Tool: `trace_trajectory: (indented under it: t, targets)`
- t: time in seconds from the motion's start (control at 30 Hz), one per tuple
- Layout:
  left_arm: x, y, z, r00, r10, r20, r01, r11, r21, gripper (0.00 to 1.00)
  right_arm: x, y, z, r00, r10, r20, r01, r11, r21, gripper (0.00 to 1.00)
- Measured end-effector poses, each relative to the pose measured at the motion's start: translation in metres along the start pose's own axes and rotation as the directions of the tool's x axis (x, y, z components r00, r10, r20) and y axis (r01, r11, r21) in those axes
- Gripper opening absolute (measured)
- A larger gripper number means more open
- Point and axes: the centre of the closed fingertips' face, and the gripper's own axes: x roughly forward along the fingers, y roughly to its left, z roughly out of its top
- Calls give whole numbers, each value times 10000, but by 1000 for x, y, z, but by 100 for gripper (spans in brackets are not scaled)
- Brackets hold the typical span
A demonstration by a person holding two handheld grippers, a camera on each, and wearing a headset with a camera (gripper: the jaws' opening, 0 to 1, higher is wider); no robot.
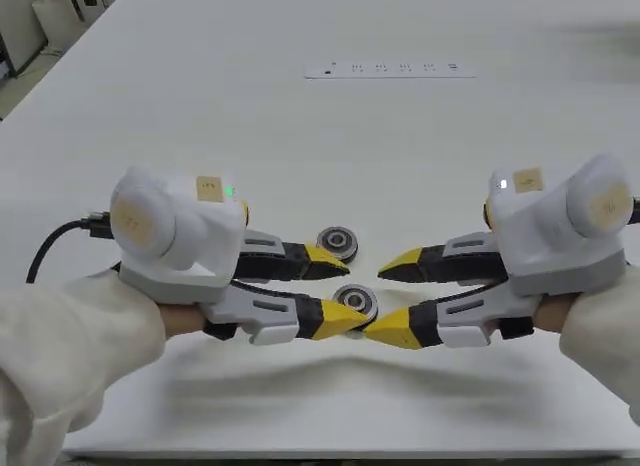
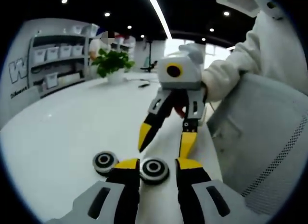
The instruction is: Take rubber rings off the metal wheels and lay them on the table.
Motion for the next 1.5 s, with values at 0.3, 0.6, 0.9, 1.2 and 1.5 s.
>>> trace_trajectory:
  t: [0.3,0.6,0.9,1.2,1.5]
  targets:
    - [2,4,-6,9996,235,-186,-236,9997,-71,24,1,-1,-1,9998,-147,-130,145,9998,-137,32]
    - [4,9,-10,9985,411,-373,-410,9991,60,18,5,0,-7,9994,-46,-340,36,9995,-314,27]
    - [6,5,-12,9990,384,-220,-366,9963,772,15,5,-4,-7,9994,-164,-319,152,9992,-363,23]
    - [4,4,-13,9992,368,-134,-350,9927,1152,14,7,-3,-10,9986,-195,-498,161,9976,-677,20]
    - [3,4,-13,9991,404,-137,-384,9921,1197,14,5,-3,-11,9980,-175,-611,136,9979,-641,17]
